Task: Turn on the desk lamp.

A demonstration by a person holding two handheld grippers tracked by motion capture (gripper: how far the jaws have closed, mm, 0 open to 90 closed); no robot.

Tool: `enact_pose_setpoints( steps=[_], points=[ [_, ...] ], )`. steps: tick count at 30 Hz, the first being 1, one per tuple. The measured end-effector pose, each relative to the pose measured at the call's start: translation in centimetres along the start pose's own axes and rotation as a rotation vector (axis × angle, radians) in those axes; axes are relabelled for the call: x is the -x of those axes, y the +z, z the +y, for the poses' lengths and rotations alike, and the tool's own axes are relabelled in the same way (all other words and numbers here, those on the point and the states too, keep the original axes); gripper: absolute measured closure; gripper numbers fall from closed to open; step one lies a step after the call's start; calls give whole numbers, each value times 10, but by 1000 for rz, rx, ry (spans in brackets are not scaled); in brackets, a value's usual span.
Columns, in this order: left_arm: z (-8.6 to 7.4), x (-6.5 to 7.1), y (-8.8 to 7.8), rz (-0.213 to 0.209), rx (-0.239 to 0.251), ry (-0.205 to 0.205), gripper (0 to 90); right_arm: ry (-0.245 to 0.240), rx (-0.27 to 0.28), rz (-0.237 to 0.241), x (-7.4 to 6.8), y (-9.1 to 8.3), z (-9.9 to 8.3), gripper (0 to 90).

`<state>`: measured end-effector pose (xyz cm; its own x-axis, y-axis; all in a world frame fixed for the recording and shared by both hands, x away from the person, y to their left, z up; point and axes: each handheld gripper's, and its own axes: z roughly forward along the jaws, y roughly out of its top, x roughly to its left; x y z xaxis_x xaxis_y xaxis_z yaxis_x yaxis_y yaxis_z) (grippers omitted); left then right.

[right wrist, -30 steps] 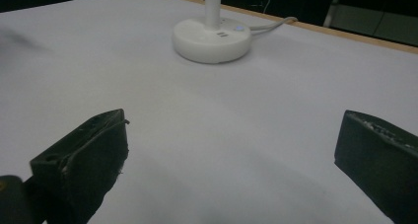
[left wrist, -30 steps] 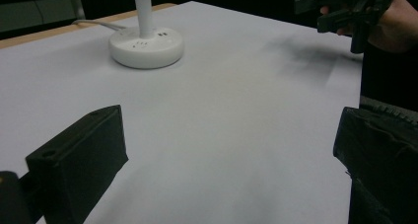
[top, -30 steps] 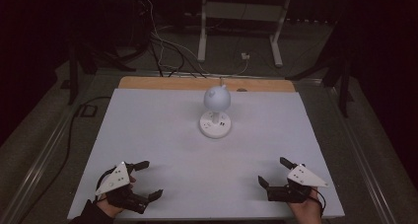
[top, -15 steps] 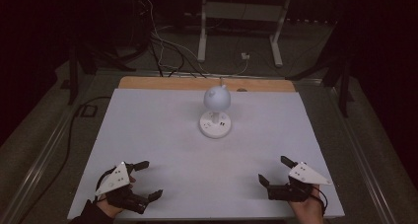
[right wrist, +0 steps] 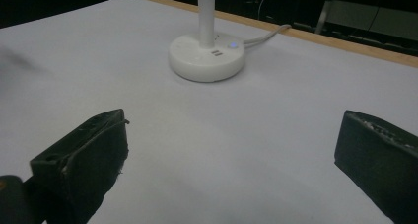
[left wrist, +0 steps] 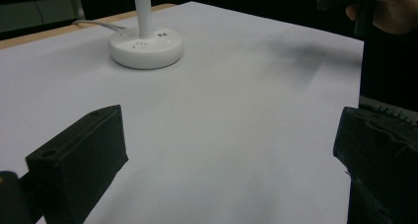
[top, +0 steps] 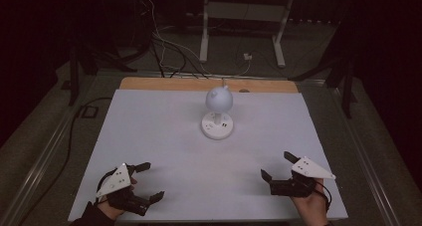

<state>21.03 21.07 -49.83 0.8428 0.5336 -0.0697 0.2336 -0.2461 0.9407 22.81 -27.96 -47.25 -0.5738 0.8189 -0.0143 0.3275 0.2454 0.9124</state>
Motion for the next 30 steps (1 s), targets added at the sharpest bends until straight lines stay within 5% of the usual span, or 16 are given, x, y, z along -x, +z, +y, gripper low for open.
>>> enact_pose_setpoints(
  steps=[30],
  points=[
    [0,0,0,-2,4,-6,3,-29,14,77,-7,33,36,0]
  ],
)
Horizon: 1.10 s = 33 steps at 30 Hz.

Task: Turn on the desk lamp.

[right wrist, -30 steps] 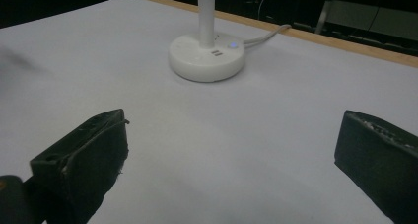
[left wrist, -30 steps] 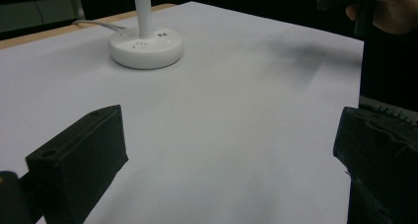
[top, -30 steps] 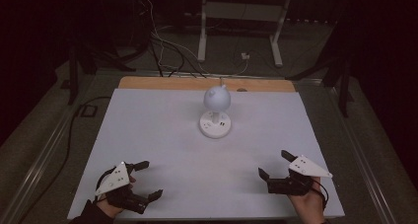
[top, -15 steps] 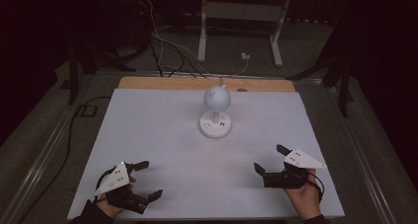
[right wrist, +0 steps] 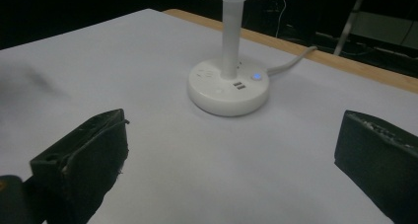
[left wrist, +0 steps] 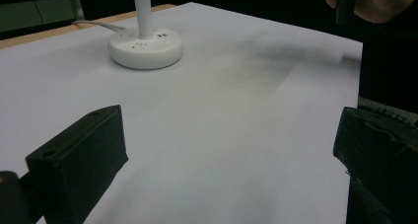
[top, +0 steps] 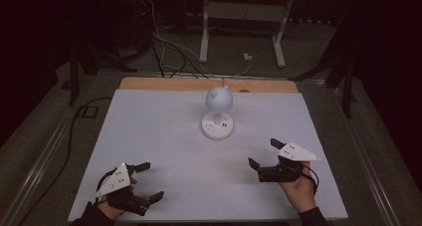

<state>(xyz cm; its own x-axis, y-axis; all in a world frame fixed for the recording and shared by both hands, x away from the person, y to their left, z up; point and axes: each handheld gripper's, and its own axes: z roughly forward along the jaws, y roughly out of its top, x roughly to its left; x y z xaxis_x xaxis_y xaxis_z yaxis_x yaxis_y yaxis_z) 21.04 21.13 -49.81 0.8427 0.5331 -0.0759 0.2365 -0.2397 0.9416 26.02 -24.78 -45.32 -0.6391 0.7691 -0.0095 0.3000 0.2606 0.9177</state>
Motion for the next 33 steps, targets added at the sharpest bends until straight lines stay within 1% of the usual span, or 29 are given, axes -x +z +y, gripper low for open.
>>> enact_pose_setpoints(
  steps=[3,7,14,25,33],
  points=[
    [0,0,0,-3,4,-5,3,-8,0,9,-2,5,2,0],
    [0,0,-1,-2,3,-1,3,-13,-5,24,-4,11,4,0],
    [0,0,0,-4,4,-2,3,-1,-6,44,-4,20,7,0],
    [1,0,-1,-4,5,-1,3,-24,-8,63,-11,37,14,0],
    [1,0,-1,-5,5,-2,3,-14,-15,79,-14,48,17,0]
  ],
)
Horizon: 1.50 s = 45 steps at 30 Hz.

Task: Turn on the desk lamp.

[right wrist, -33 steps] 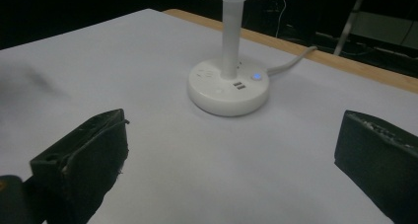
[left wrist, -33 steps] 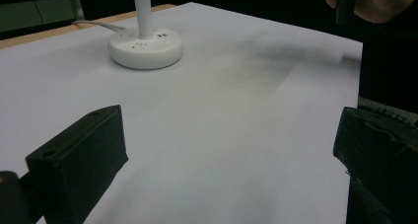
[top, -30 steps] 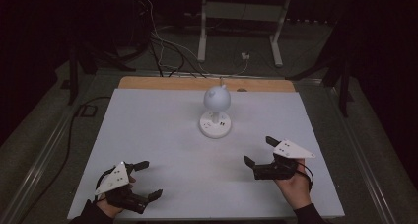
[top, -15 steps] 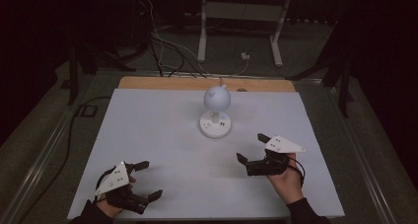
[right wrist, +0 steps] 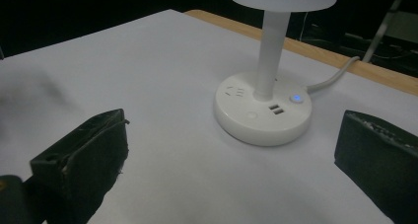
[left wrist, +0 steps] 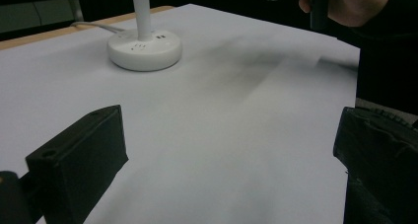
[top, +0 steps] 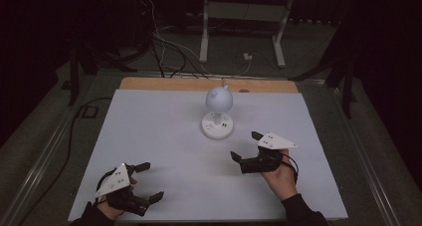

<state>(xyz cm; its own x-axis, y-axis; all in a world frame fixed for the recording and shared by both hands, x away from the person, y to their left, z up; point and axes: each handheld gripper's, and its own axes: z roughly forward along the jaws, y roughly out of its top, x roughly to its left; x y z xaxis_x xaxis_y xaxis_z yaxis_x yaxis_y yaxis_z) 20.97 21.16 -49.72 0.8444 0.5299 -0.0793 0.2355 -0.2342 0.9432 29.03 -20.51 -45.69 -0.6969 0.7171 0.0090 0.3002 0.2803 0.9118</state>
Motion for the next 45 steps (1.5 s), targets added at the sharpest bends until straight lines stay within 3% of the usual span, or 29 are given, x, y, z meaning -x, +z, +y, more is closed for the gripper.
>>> enact_pose_setpoints(
  steps=[16,38,45],
  points=[
    [0,0,0,-1,0,3,3,-9,-8,25,-3,22,10,0],
    [0,0,-1,-3,1,1,3,18,-19,52,1,53,21,0],
    [0,-1,-1,-2,3,-2,3,12,-22,-1,7,63,23,0]
  ],
)
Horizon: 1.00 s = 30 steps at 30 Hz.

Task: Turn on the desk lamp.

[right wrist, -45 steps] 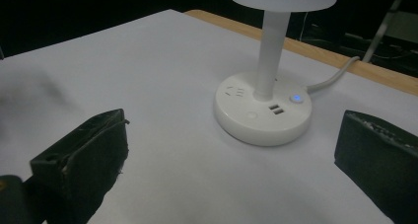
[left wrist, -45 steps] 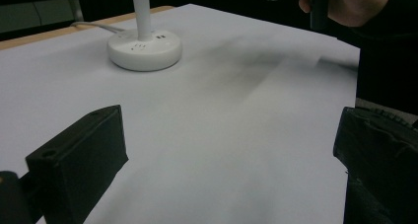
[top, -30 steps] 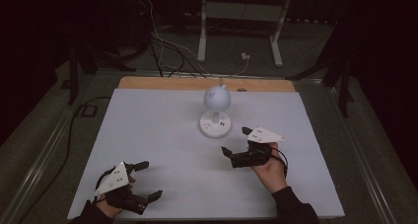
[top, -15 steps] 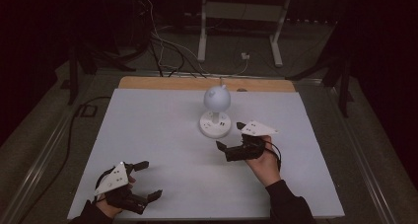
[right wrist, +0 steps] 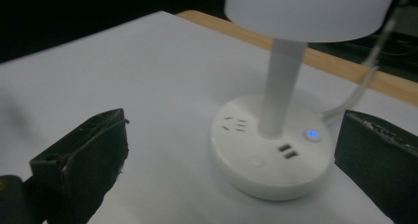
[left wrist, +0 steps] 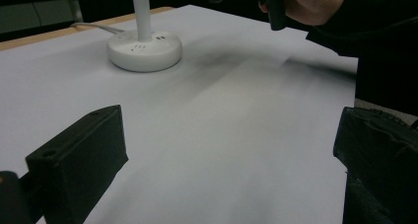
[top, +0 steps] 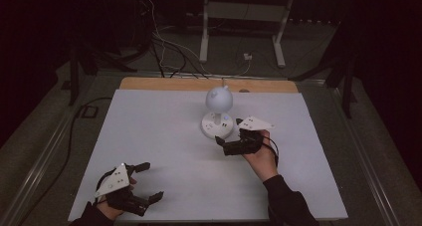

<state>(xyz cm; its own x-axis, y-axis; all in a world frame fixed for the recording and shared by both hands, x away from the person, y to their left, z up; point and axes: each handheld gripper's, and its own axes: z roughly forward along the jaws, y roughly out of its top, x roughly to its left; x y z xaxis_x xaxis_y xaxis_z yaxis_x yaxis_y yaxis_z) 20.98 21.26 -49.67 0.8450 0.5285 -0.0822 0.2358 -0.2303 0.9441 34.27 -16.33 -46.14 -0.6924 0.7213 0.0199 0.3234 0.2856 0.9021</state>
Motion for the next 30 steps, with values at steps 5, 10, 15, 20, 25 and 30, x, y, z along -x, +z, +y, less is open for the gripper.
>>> enact_pose_setpoints(
  steps=[5,10,15,20,25,30],
  points=[
    [0,0,0,0,-1,-1,3,43,1,-52,4,10,2,0],
    [0,0,0,0,-4,0,3,66,-6,-52,8,15,3,0],
    [0,0,0,-1,-5,-1,3,80,-5,-44,11,21,5,0],
    [0,0,0,-1,-3,-2,3,79,-14,-52,13,28,6,0],
    [0,0,0,-3,-5,-2,3,75,-47,-70,15,35,6,45],
    [0,0,0,-4,-2,-5,3,88,-57,-76,16,40,7,100]
  ],
)
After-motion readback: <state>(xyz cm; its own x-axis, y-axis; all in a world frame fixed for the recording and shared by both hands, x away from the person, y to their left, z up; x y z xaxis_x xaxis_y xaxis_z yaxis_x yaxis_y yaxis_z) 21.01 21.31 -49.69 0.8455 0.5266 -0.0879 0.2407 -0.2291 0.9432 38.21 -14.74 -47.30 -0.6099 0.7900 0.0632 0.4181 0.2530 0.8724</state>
